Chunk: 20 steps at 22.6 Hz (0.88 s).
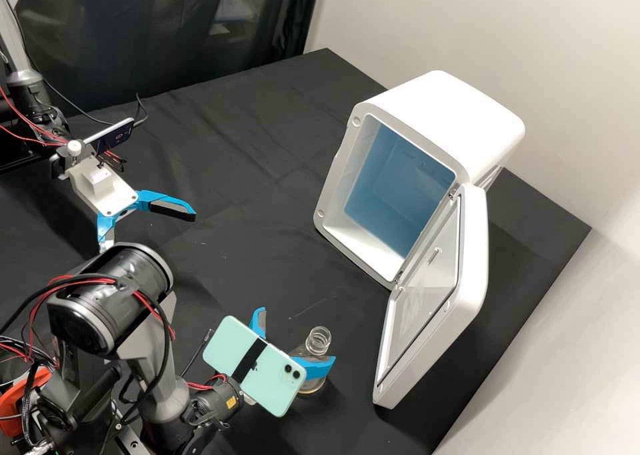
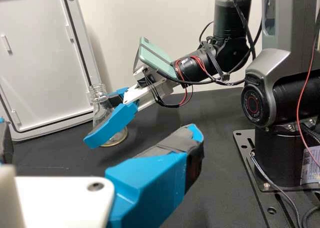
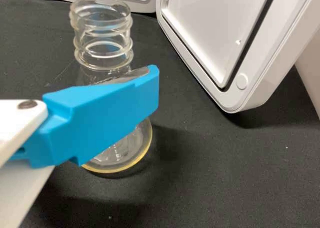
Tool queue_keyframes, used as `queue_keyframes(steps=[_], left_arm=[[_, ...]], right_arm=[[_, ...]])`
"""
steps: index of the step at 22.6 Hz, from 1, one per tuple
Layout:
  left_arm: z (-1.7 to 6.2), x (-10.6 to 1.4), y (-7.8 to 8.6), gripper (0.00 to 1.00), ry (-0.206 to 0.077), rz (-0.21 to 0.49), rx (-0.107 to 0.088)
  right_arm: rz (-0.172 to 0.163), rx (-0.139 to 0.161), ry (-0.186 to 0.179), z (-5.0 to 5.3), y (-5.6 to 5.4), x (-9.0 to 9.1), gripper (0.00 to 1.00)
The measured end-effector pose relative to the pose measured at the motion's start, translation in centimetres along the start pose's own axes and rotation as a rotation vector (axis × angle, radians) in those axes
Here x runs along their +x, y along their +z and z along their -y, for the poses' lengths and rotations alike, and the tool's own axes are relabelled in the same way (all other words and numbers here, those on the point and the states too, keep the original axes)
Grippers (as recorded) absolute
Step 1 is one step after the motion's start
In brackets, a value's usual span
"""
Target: Place the flask in the incubator
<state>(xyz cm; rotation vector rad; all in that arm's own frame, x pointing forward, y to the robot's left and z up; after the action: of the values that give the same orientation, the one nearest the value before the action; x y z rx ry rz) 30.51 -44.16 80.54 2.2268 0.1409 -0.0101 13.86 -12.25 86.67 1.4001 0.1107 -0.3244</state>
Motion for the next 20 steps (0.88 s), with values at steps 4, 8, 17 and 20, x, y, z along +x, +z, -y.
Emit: queue_keyframes(steps=[4,8,17,20], left_arm=[[0.0,0.0,0.0,1.0,0.0,0.0,0.0],[0.05,-0.03,-0.01,1.0,-0.002,0.0,0.0],[0.24,-0.16,-0.04,1.0,-0.01,-0.001,0.001],[0.24,-0.16,-0.04,1.0,-0.01,-0.001,0.001]], right_arm=[[0.001,0.001,0.001,-0.01,0.01,0.0,0.0],[0.007,0.004,0.009,-0.09,0.06,0.02,0.0],[0.013,0.008,0.017,-0.16,0.11,0.02,0.0],[0.013,0.008,0.017,-0.16,0.11,0.02,0.0]])
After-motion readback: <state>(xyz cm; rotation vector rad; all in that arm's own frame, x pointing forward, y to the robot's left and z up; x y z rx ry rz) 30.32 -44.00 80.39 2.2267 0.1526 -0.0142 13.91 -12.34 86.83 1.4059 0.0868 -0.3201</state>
